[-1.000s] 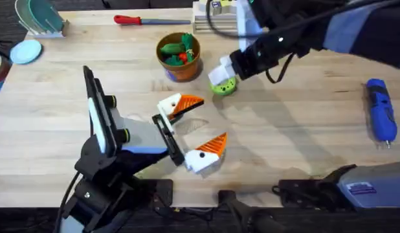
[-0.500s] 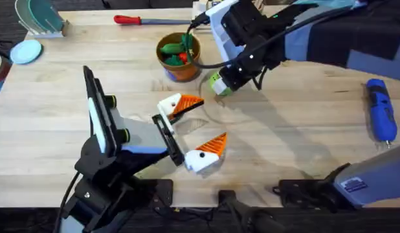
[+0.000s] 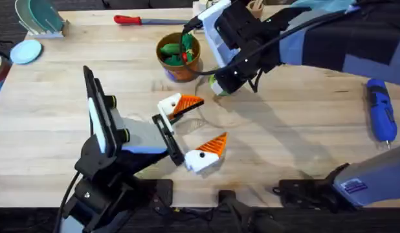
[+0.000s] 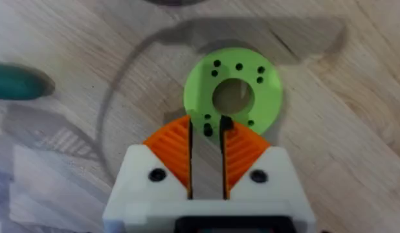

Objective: Pick up the gripper from the table and insert it into the empty holder that is missing its gripper. Then pick up a screw, insert it into the mounting hole, and use the screwdriver to tighten it. Finally, clean up the table by picking up the vegetable and placing it into the bucket.

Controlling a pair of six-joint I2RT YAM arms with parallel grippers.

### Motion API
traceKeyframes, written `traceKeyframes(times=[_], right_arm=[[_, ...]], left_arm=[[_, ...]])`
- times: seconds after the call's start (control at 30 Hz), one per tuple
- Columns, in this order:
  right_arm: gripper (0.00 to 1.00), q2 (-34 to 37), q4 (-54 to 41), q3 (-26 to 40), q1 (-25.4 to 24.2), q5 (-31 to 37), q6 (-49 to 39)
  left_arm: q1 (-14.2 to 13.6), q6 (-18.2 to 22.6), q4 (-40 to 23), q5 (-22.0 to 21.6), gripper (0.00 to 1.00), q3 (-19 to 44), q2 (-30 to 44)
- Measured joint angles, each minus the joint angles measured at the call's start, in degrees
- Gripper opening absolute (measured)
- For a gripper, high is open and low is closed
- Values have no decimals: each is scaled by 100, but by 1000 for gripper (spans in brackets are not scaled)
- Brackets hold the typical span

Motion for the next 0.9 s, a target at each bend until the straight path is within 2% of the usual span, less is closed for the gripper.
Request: traceKeyframes(times=[0.27, 0.37, 0.5, 0.7, 0.9], right_arm=[[226, 3, -167, 0, 0, 2, 0], [165, 58, -179, 0, 0, 1, 1], [138, 153, -152, 0, 0, 2, 0], [11, 153, -104, 0, 0, 26, -2], [7, 153, -85, 0, 0, 39, -2]], left_arm=[[0, 0, 0, 0, 993, 0, 1], [0, 0, 0, 0, 993, 0, 2], [0, 0, 0, 0, 993, 0, 1], [0, 2, 0, 0, 993, 0, 2], [0, 0, 0, 0, 993, 0, 2]])
